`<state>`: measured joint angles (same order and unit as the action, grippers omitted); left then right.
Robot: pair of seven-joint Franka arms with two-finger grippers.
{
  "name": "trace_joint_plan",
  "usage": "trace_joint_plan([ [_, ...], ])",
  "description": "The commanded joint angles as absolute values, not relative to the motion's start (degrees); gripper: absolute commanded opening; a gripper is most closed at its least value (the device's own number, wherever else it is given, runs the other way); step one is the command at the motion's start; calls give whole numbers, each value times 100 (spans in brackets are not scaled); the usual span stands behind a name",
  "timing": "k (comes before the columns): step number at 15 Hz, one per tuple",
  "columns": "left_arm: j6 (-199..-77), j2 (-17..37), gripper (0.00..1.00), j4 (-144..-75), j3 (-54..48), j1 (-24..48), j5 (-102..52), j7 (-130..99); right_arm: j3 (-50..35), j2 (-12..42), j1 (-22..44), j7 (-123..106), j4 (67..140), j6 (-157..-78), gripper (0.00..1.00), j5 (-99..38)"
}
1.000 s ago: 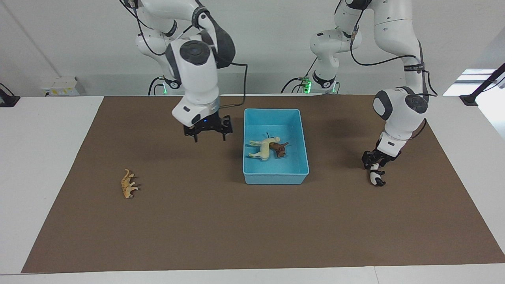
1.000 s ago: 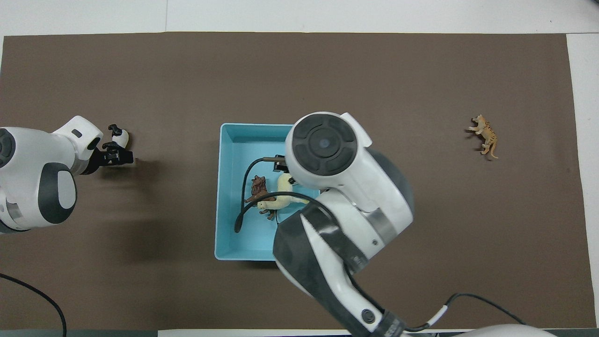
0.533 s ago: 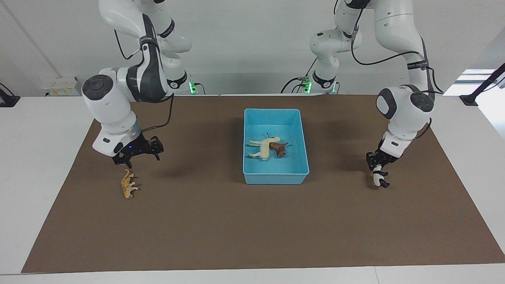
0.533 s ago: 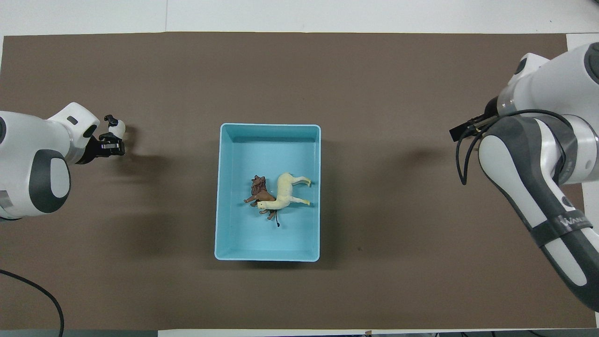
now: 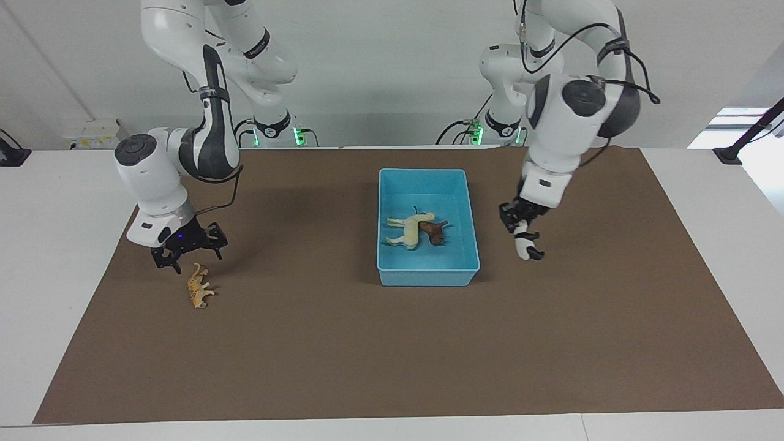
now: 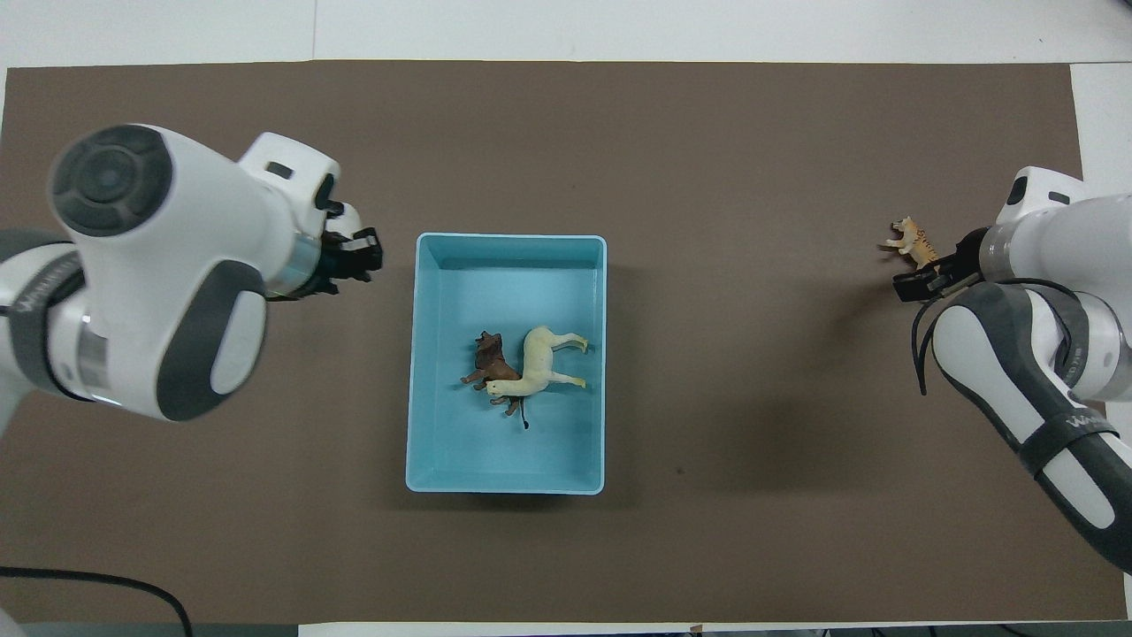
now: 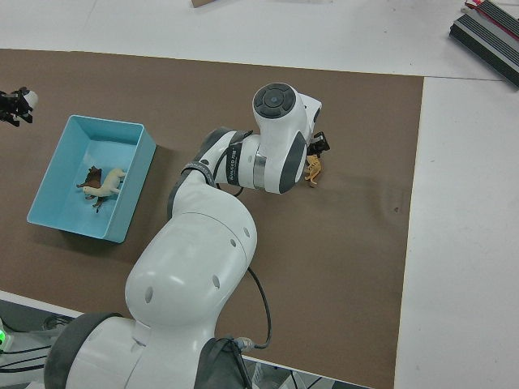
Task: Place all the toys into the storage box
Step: 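Lower the panda into the box while the right gripper grasps the tan dog, then release the panda and withdraw the left gripper while the right gripper lifts the dog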
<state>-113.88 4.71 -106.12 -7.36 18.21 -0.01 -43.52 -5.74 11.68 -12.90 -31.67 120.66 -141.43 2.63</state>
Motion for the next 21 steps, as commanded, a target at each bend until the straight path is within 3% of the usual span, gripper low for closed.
trace_joint_plan([
  [1, -11923, 352, 0, -11002, -615, 2642, 9, -5428, -659, 1581, -1441, -3349, 11945, -14519, 100, 290],
  [4, -12795, 431, 0, -11398, -615, 3294, 9, -6107, -659, 1863, -1502, -3366, 11681, -14476, 100, 290],
  [6, -12893, 483, 0, -11513, -615, 3349, 9, -6108, -659, 2108, -1529, -3366, 11550, -14537, 100, 290],
  [7, -12867, 501, 20, -11505, -615, 3323, 9, -6108, -659, 2118, -1529, -3366, 11488, -14511, 100, 290],
  [8, -12832, 510, 50, -11470, -615, 3314, 9, -6135, -659, 2118, -1521, -3349, 11444, -14459, 98, 290],
  [9, -12815, 510, 82, -11461, -615, 3305, 9, -6248, -659, 2118, -1521, -3349, 11417, -14449, 90, 273],
  [10, -12780, 510, 99, -11435, -607, 3305, 9, -6362, -659, 2136, -1512, -3296, 11417, -14467, 72, 272],
  [12, -12544, 457, 100, -11295, -598, 3217, 9, -6346, -659, 2136, -1494, -3270, 11382, -14458, 44, 194],
  [13, -12264, 422, 100, -11155, -572, 3095, 9, -6302, -668, 2144, -1503, -3139, 11391, -14467, 17, 185],
  [15, -11727, 317, 100, -10865, -554, 2552, 26, -5831, -668, 2180, -1538, -3024, 11426, -14484, 0, 185],
  [19, -11023, 97, 100, -10635, -545, 1347, 18, -3907, -668, 2145, -1468, -2918, 11321, -14249, 0, 185],
  [21, -10550, 18, 100, -10364, -536, 785, 26, -2845, -668, 2092, -1380, -2831, 10927, -13583, 0, 193],
])
